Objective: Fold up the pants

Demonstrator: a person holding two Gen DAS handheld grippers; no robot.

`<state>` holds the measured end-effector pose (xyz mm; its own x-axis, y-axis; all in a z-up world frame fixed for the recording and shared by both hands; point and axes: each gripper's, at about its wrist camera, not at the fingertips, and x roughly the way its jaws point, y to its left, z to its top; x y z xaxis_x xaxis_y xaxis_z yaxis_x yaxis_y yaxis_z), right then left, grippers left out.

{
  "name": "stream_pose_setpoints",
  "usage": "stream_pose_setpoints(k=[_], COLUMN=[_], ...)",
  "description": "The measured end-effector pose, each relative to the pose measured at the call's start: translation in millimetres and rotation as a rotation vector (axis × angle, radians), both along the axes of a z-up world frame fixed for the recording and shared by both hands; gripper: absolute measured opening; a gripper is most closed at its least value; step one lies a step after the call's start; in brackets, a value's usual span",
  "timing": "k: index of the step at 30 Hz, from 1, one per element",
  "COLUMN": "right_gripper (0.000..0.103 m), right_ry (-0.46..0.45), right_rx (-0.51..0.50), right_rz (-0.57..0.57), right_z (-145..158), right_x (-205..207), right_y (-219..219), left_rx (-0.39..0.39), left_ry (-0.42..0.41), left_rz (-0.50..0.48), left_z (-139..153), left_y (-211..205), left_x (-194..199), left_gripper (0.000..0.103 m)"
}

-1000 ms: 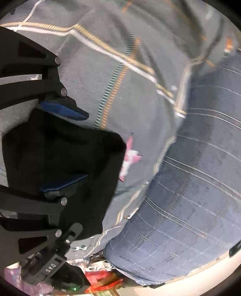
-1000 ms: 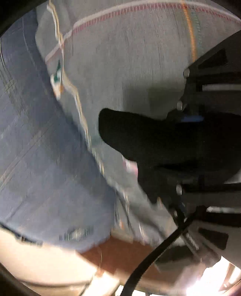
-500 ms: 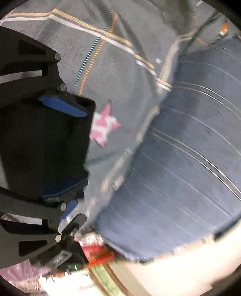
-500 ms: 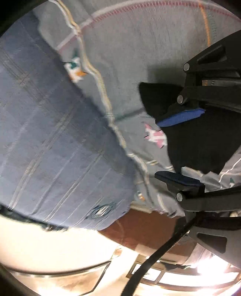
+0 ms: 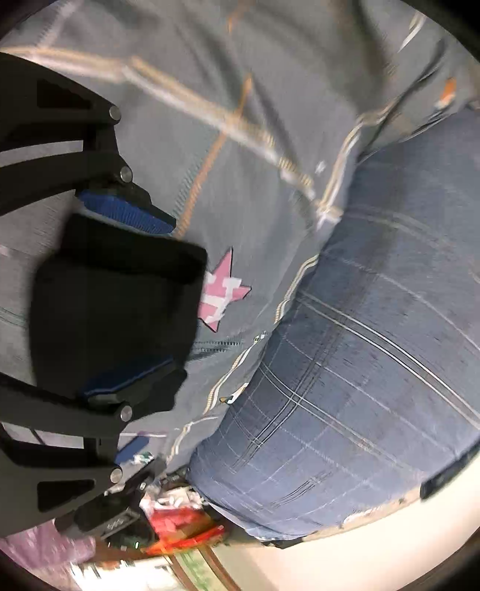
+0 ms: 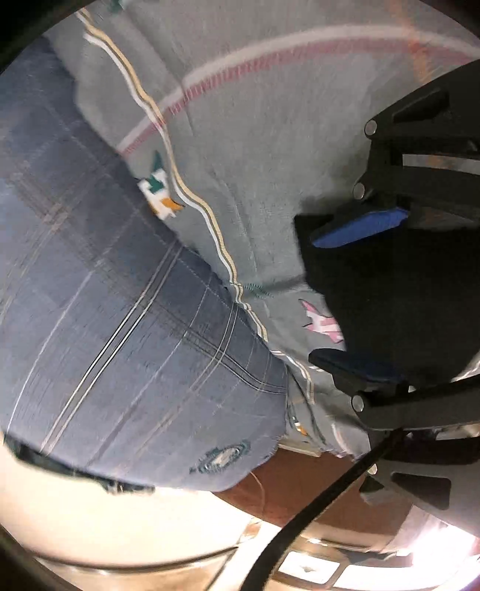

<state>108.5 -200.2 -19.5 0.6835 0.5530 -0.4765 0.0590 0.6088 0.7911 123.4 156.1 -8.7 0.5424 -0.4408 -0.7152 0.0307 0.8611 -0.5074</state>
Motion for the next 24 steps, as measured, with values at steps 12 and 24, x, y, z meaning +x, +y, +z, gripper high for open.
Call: stream_pose_setpoints(k=[12, 24], right_gripper=[0.069, 0.070], right_ry=[-0.044, -0.017], right_rx=[-0.318, -0.442], right_rz=[0.027, 0.017], right_z=[2, -6], right_x=[-161, -200], right_y=[51, 77], left_rx=[0.410, 0.513], left_ry=[-0.195, -0.298], left_rz=[0.097, 0.044], left_z=[13, 30], left_y=[-24, -56], left_x=[-151, -210], left_gripper=[0.072, 0.079])
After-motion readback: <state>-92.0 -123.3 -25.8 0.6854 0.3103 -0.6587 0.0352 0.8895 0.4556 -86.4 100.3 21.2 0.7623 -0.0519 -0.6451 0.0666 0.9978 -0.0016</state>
